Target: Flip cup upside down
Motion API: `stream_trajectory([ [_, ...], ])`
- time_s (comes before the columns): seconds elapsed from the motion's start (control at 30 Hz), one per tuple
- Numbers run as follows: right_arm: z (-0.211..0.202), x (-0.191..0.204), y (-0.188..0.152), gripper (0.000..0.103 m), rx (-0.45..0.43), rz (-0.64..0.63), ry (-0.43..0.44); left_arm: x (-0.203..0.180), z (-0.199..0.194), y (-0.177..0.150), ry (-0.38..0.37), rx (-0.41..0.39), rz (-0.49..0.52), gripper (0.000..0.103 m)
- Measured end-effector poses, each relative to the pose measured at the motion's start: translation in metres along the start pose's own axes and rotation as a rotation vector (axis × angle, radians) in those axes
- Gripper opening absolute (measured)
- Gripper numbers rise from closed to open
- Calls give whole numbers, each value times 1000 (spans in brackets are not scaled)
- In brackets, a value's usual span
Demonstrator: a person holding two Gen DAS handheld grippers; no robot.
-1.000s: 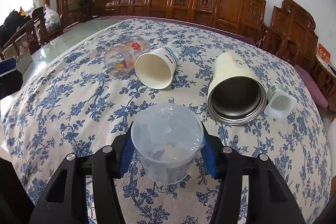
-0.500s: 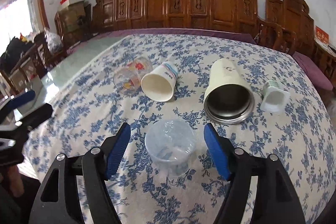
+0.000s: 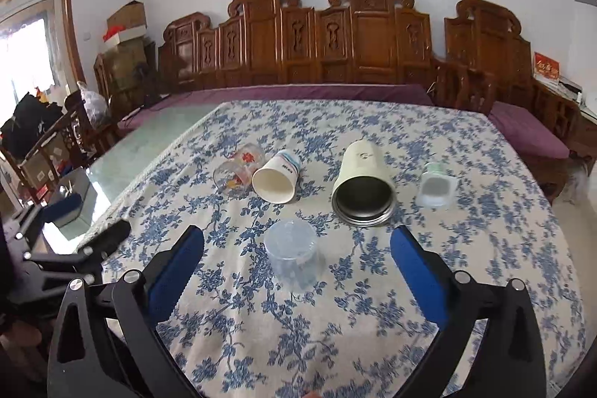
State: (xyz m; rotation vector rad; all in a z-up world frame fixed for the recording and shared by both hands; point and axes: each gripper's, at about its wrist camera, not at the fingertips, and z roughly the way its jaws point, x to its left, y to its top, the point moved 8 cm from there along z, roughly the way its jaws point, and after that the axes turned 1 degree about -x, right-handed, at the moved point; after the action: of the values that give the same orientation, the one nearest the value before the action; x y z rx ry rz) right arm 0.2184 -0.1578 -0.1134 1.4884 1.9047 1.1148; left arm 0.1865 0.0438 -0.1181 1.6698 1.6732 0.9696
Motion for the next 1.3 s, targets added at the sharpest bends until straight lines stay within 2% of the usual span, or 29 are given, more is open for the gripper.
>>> stream_trajectory([
  [0.13, -28, -2, 4, 101, -31, 0, -4, -6, -17, -3, -38, 14, -12, 95],
  [0.43, -96, -5, 8, 100, -114, -7, -16, -29, -70, 9, -91, -33, -21, 95],
  [0.67, -136, -9, 6, 100, -166, 13, -17, -37, -113, 22, -83, -89, -30, 95],
  [0.9, -154, -19, -5, 100, -183, 30, -28, -40, -135, 24, -79, -114, -31, 95],
  [1.3, -155, -30, -15, 100, -174, 48, -36, -46, -144, 23, -81, -139, -25, 95],
])
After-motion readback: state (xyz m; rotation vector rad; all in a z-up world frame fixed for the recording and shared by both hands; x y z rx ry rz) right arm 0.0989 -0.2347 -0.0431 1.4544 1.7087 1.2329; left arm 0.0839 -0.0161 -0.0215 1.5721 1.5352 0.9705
